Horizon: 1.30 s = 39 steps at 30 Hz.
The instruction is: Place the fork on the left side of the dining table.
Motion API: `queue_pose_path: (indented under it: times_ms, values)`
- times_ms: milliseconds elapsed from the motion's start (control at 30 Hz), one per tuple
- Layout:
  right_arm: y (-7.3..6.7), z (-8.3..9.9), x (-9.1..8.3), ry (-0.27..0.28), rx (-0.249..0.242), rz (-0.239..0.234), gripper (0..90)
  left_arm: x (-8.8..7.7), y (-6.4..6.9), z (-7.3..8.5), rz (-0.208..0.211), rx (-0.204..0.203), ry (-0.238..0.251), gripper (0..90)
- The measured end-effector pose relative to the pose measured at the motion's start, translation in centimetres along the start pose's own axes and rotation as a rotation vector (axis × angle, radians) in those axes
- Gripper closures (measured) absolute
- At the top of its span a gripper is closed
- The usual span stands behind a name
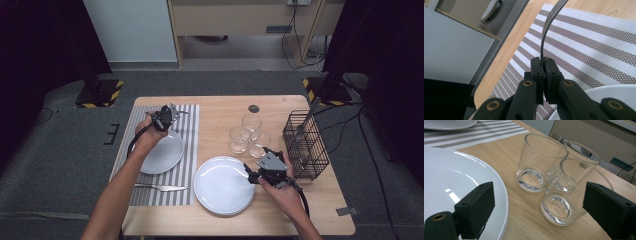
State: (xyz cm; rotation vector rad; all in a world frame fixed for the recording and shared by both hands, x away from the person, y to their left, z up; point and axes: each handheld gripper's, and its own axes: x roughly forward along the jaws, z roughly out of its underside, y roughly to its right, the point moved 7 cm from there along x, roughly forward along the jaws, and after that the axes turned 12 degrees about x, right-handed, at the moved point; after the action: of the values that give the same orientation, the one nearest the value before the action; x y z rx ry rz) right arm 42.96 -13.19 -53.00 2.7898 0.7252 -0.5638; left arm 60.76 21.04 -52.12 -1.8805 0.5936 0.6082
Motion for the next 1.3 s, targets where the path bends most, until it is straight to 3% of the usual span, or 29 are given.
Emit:
queue_pose_path:
  times_ms: [800, 1300]
  values:
    - [0.4, 0.1, -0.1, -0.002, 0.007, 0.004, 10.1, 1.0, 0.6, 0.5, 0.010, 0.002, -0.014, 87.2]
    - [0.5, 0.2, 0.0, -0.005, 0.007, 0.007, 10.0, 1.6, 0.8, 0.3, 0.007, 0.026, -0.018, 87.2]
